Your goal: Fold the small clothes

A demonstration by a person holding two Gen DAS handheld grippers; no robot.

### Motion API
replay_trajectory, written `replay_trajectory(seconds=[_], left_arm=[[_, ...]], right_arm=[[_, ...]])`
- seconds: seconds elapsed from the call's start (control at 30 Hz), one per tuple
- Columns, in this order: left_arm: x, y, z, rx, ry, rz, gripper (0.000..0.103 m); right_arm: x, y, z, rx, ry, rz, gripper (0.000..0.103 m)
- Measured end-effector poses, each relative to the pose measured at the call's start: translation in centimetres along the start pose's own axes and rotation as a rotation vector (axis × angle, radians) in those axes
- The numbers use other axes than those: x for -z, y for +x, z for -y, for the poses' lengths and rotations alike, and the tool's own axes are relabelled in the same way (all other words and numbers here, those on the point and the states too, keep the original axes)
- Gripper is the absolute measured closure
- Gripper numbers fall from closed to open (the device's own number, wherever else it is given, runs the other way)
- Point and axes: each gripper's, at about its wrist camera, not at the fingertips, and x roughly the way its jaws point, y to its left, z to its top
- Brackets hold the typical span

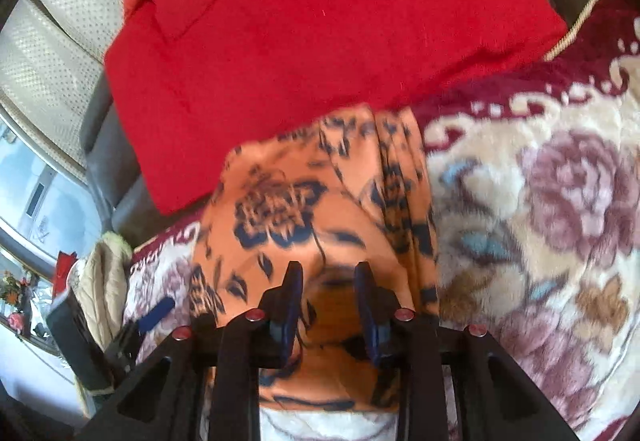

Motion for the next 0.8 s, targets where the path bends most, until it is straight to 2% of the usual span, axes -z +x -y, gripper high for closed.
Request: replay_trajectory(seconds=[0.13,0.27,0.4,0.67,0.8], left_arm=[[0.0,0.1,0.1,0.003,0.006,0.000,0.010],[0.0,0.2,0.2,0.006,0.013,0.003,0.010],[0.1,0.1,0.2,0.004,0.016,0.004,0.010],[0.2,-0.2,0.2,-0.005,0.022,0.004,0.010],[0.4,-0.3,0.2,-0.001,0.026,0.003,0.010]], right_arm=[[-1.3,1.0,0.0,-0.010,0.029,0.025,0.072],[-1.3,5.2,1.0,0.018,0.041,-0.053,0.071],[-1.5,4.6,1.0,0.002,0.036,-0.030,0.071],[-0.5,1.0,0.3,-0.105,0.046,0.034,0.070],[-0.1,1.7,-1.1,-0.095,0.018,0.004,0.071]])
